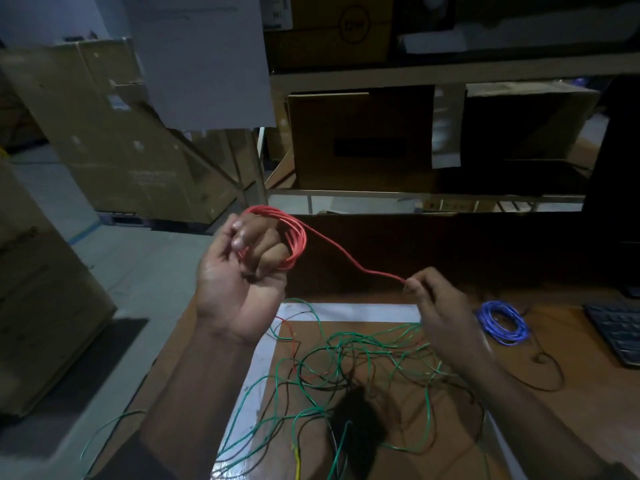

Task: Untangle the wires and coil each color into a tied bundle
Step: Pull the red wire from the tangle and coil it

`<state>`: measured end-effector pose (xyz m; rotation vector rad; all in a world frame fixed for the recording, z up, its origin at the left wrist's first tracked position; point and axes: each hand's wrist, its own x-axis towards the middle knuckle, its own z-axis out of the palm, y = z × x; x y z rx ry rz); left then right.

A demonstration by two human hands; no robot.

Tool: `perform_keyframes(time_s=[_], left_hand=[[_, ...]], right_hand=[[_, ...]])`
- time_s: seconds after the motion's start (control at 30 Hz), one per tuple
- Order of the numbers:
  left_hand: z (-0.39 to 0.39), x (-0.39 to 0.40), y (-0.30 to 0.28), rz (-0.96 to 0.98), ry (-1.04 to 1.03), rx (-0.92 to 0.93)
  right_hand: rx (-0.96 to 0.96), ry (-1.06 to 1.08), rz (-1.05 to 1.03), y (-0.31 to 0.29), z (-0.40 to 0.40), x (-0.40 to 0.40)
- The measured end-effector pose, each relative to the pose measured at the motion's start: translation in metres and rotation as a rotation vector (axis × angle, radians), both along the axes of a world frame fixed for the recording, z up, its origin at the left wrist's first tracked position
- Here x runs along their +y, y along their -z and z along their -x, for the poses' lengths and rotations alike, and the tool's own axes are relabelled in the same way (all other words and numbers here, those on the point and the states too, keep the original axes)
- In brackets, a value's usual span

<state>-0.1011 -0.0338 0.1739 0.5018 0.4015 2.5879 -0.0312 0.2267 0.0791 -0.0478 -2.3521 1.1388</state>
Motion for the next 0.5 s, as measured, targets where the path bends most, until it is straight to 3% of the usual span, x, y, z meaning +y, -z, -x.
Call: perform_keyframes(time_s=[0.1,0.2,0.33,0.43,0.5], left_hand=[[-0.001,0.007,-0.015,0.108,-0.358,0.114],[0.002,0.014,-0.018,0.237,-0.541,0.243],[0.002,0.018,0.0,0.69,-0.8,0.484],[0.009,0.014,0.024,1.084,-0.844,0.658],[0.013,0.013,0.04,1.249,-0.76,0.737]], right_hand=[[-0.138,-0.12,0.05,0.034,-0.012,-0.029],[-0.183,-0.237,-0.011,0.051,-0.027,-0.05],[-0.149,-0.429,-0.077,0.018,-0.04,-0.064],[0.001,-0.408,-0.059,-0.02,-0.041,-0.06],[0.088,-0.357,-0.023,-0.041,-0.034,-0.055]])
